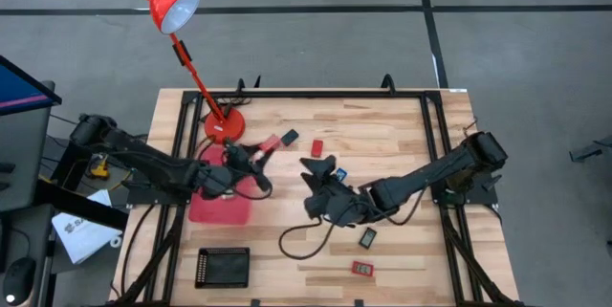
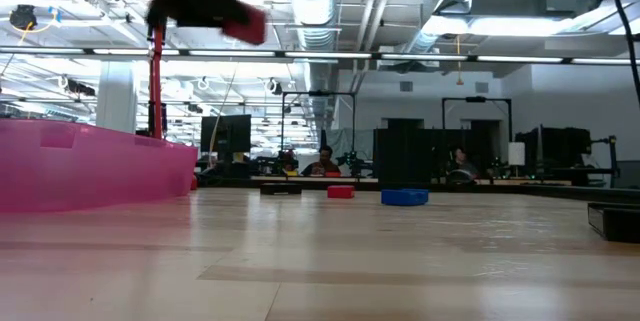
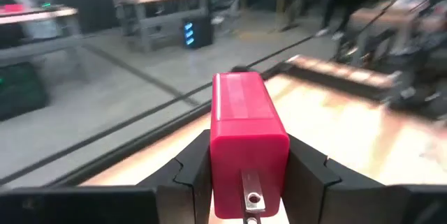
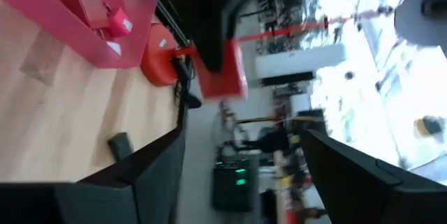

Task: Pick & Place Office items
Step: Put the red charger adapter into the red bin

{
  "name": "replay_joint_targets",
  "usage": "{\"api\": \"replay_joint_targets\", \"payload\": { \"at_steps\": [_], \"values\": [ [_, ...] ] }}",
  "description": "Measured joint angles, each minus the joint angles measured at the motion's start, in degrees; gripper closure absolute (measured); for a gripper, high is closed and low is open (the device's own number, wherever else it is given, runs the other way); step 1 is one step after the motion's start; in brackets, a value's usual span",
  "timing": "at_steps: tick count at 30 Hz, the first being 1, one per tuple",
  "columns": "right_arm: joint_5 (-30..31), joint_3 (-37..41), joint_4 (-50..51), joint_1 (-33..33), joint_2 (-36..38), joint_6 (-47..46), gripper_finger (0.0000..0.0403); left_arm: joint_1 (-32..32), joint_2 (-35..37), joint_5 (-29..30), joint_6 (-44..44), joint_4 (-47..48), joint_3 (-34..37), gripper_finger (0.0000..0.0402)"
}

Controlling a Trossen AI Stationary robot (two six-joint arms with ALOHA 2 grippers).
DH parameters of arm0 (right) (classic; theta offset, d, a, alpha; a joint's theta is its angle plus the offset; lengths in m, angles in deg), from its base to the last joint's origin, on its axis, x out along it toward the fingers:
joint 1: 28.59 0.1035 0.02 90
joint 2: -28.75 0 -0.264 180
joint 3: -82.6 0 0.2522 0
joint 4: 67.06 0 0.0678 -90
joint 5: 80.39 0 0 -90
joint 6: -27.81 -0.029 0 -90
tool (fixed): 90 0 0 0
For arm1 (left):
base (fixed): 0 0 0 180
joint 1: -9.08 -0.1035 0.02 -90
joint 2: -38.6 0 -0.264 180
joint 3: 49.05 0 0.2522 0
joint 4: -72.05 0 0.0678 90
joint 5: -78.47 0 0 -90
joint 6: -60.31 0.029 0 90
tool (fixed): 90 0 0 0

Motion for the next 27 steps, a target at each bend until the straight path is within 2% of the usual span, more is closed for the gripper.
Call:
{"api": "replay_joint_targets", "payload": {
  "at_steps": [2, 4, 8, 12, 15, 18, 24, 27],
  "values": [
    [-0.08, 0.00, 6.28, 0.09, 2.59, -8.25, 0.0119, 0.13, 3.90, 1.00, -5.05, 10.50, 0.00, 0.0285],
    [-0.20, 0.00, 13.64, 0.09, 5.27, -17.39, 0.0119, 0.13, 8.76, -0.41, -11.67, 21.34, 0.00, 0.0285],
    [-2.47, 0.00, 26.01, 0.11, 9.64, -34.15, 0.0118, -0.53, 18.48, -9.99, -23.91, 39.64, 0.00, 0.0285],
    [-4.84, 0.00, 32.96, 0.89, 12.31, -44.95, 0.0118, -0.73, 24.65, -18.99, -32.14, 52.76, -0.03, 0.0285],
    [-4.79, -0.02, 36.52, 1.80, 12.75, -49.70, 0.0118, 0.23, 26.55, -22.19, -33.95, 53.97, 1.79, 0.0285],
    [-4.70, 0.00, 38.47, 2.93, 12.27, -52.32, 0.0118, 0.29, 27.30, -22.50, -32.67, 48.30, 4.28, 0.0285],
    [-3.24, 0.00, 39.92, 5.06, 10.99, -55.15, 0.0117, -3.49, 26.91, -17.06, -35.91, 45.73, 4.66, 0.0285],
    [-2.22, 0.00, 40.13, 6.08, 10.98, -55.86, 0.0117, -7.14, 25.81, -21.95, -40.26, 49.69, 4.63, 0.0285]
  ]
}}
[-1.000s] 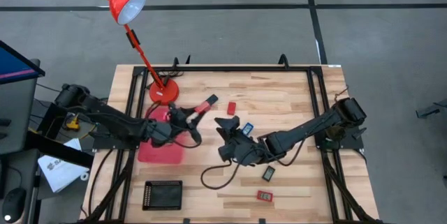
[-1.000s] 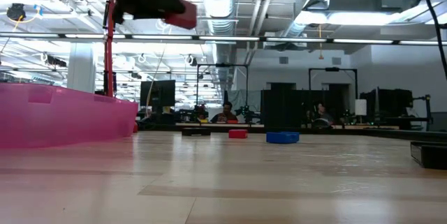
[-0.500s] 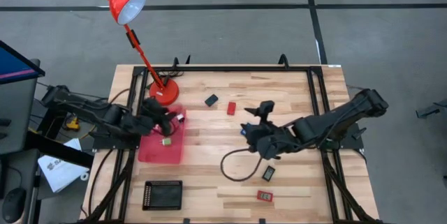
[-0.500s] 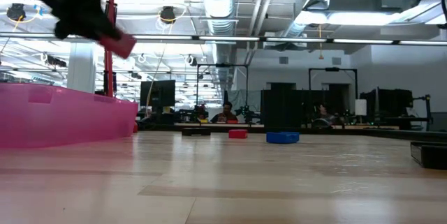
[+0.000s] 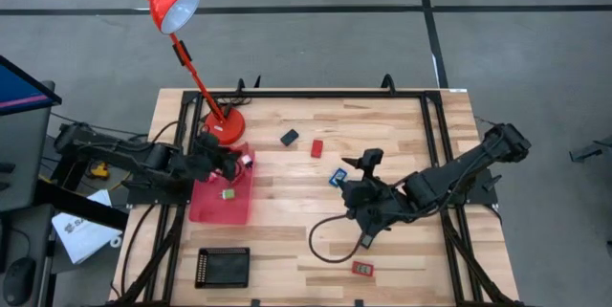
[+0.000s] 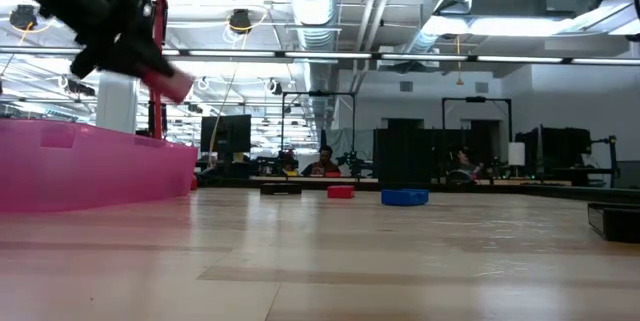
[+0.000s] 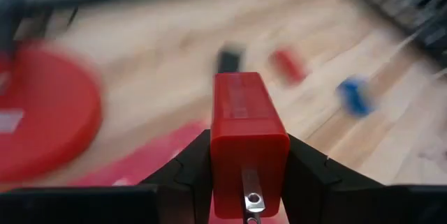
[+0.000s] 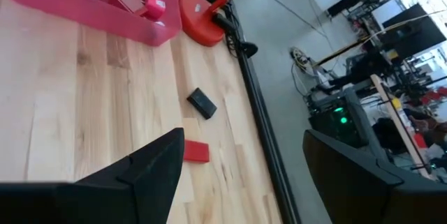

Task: Pick & Place Office items
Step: Put the red charger adapter into the red bin

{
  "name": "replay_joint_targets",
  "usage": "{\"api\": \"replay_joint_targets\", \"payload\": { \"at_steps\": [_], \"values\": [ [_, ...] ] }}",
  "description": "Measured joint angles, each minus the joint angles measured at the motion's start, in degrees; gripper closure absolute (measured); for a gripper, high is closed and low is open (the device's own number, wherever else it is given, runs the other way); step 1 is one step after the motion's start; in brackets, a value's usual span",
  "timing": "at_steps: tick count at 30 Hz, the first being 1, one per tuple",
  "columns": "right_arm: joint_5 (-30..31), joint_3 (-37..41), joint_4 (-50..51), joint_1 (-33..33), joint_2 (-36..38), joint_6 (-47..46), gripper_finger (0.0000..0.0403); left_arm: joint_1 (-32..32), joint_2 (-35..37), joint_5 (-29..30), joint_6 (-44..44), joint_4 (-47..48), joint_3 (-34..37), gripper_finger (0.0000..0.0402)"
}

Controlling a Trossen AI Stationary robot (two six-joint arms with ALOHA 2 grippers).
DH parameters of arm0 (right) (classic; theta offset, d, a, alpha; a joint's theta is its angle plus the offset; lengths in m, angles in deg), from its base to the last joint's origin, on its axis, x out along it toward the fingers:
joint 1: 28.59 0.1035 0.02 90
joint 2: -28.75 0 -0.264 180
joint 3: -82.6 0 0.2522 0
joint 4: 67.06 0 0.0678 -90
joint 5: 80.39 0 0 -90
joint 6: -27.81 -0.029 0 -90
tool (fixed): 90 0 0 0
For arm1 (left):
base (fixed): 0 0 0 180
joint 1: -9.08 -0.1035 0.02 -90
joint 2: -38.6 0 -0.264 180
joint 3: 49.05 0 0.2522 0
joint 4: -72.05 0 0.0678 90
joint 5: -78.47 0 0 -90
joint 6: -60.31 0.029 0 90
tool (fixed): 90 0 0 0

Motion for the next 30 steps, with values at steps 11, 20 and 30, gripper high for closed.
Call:
{"api": "replay_joint_targets", "payload": {
  "at_steps": [11, 20, 30],
  "values": [
    [2.23, 0.00, 2.80, 1.83, 0.30, -3.02, 0.0117, -3.72, -8.31, -11.76, -9.23, 11.39, 0.04, 0.0285],
    [2.24, 0.00, 3.25, 1.66, 0.30, -3.38, 0.0117, -3.72, -9.60, -12.00, -7.56, 11.35, 0.04, 0.0285],
    [2.33, 0.00, 4.06, 1.61, 0.30, -4.53, 0.0117, -3.72, -9.60, -11.19, -7.69, 11.20, 0.04, 0.0285]
  ]
}}
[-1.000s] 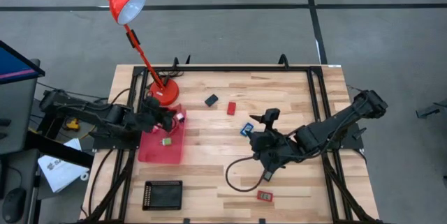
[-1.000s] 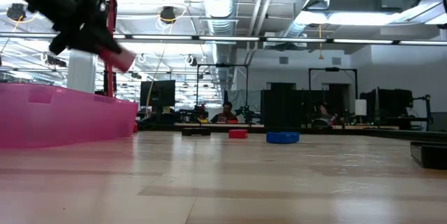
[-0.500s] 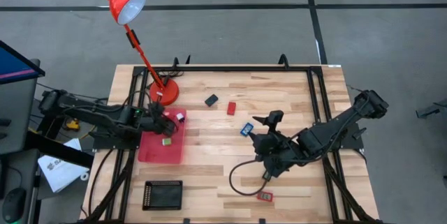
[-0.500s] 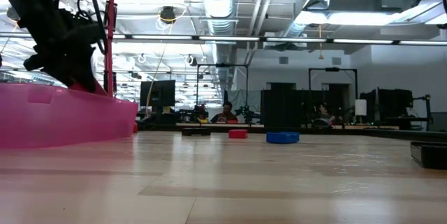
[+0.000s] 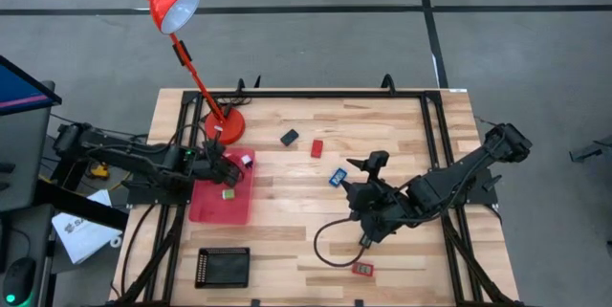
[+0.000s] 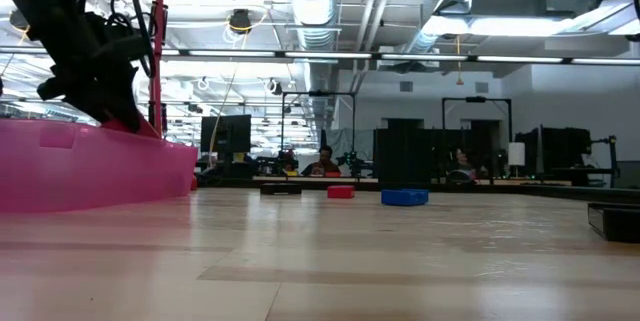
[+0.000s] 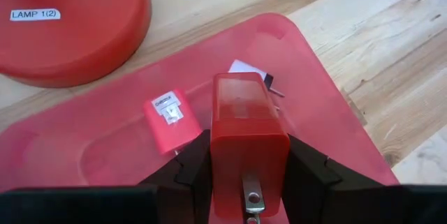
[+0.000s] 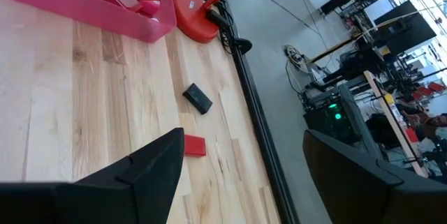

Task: Pick & Place Office items
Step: Put the red charger adapter into the red bin, then put the top black digital timer into the black bin

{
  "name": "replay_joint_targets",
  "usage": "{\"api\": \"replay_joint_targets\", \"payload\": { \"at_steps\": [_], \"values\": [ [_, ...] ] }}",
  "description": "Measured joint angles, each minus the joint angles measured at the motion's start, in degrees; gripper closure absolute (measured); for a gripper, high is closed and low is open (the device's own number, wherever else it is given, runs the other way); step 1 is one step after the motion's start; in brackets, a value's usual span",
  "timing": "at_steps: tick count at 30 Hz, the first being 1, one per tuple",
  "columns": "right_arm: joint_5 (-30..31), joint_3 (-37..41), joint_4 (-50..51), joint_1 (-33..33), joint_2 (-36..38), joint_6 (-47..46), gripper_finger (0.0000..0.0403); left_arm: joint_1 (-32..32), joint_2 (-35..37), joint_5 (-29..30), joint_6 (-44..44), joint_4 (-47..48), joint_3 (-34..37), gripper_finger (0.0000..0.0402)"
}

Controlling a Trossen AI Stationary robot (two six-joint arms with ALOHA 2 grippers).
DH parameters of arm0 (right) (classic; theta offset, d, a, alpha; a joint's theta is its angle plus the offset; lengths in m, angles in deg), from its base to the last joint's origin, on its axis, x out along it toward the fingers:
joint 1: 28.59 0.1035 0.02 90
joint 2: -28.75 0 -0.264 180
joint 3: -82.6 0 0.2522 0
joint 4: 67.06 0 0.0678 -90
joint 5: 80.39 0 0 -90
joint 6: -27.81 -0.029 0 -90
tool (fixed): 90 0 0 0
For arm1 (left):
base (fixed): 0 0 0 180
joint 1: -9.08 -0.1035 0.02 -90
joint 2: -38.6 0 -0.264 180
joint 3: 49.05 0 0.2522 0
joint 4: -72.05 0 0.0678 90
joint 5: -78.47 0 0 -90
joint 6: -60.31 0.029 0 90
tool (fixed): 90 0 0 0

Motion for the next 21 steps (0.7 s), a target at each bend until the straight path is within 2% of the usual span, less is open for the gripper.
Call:
{"api": "replay_joint_targets", "payload": {
  "at_steps": [2, 7, 10, 13, 18, 21],
  "values": [
    [0.07, 0.00, -0.01, 0.00, 0.00, -0.01, 0.0117, 0.00, 0.00, 0.62, 0.06, -0.23, 0.00, 0.0268],
    [0.05, 0.00, 0.03, 0.00, 0.00, -0.42, 0.0117, 0.02, 0.00, 2.57, 2.40, -1.19, 0.00, 0.0178],
    [0.05, 0.00, 0.09, 0.00, 0.00, -0.42, 0.0117, 0.02, 0.00, 2.67, 3.94, -2.50, 0.00, 0.0141],
    [0.06, 0.00, 0.43, 0.00, 0.00, -0.42, 0.0117, 0.02, 0.00, 2.67, 5.57, -4.11, 0.00, 0.0122],
    [0.08, 0.00, 2.01, 0.00, 0.00, -1.61, 0.0117, 0.82, 0.00, 2.40, 11.16, -10.16, 0.00, 0.0114],
    [0.13, 0.00, 4.49, 0.00, 0.00, -4.17, 0.0117, 1.78, 0.00, -0.44, 15.59, -15.80, 0.00, 0.0115]
  ]
}}
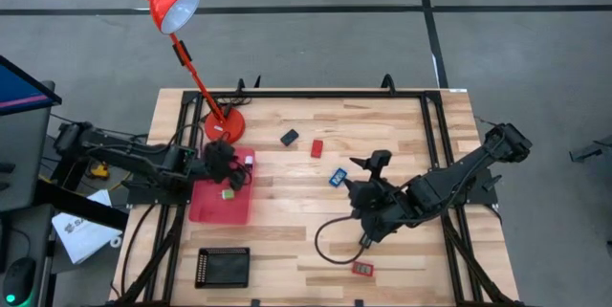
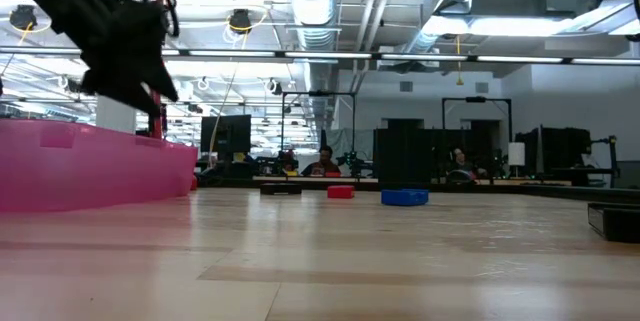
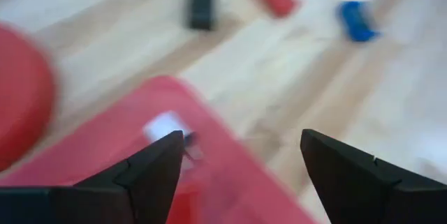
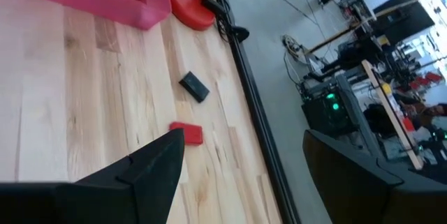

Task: Pick & Place Office items
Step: Put the top black digital timer into the black bin

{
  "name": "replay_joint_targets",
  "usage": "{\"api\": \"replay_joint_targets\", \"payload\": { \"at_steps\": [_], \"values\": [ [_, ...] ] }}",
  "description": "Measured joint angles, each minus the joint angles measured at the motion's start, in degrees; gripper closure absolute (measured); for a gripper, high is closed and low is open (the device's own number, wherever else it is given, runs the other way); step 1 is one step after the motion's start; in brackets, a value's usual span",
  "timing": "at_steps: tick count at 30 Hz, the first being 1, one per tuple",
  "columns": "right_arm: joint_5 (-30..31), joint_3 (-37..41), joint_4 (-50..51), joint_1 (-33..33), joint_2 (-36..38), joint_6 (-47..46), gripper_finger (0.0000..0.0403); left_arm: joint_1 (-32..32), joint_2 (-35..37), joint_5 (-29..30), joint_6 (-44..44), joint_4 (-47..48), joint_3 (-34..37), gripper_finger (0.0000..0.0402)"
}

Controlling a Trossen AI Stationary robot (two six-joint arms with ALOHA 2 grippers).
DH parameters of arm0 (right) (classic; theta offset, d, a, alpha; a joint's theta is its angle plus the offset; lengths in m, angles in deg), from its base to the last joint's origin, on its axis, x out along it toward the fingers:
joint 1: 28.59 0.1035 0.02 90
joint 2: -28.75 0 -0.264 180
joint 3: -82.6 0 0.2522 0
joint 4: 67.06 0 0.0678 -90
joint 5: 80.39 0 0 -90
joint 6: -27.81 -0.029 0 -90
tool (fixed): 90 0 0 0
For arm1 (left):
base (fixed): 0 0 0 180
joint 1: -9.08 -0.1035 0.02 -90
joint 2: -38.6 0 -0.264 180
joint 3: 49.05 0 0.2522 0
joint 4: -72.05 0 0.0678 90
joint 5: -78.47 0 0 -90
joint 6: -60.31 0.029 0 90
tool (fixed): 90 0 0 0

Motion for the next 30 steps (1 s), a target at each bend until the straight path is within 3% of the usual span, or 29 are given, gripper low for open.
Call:
{"api": "replay_joint_targets", "payload": {
  "at_steps": [12, 18, 24, 27, 30],
  "values": [
    [1.02, 0.00, 9.80, -0.05, 0.00, -13.34, 0.0117, 7.72, -0.65, -11.99, 19.38, -22.36, 0.00, 0.0136],
    [0.84, 0.00, 14.28, -0.04, 0.00, -21.04, 0.0117, 11.10, -5.86, -11.84, 27.49, -34.46, -0.07, 0.0151],
    [1.03, 2.13, 16.26, 0.50, -0.04, -26.78, 0.0117, 5.98, -17.43, -3.22, 29.42, -43.33, -0.21, 0.0164],
    [1.12, 3.65, 15.87, 0.48, -0.04, -28.25, 0.0117, 1.07, -22.50, -4.29, 29.89, -46.13, -3.38, 0.0165],
    [1.12, 4.85, 15.98, 0.48, 0.04, -29.20, 0.0117, -4.70, -26.93, -10.23, 29.89, -42.98, -8.78, 0.0165]
  ]
}}
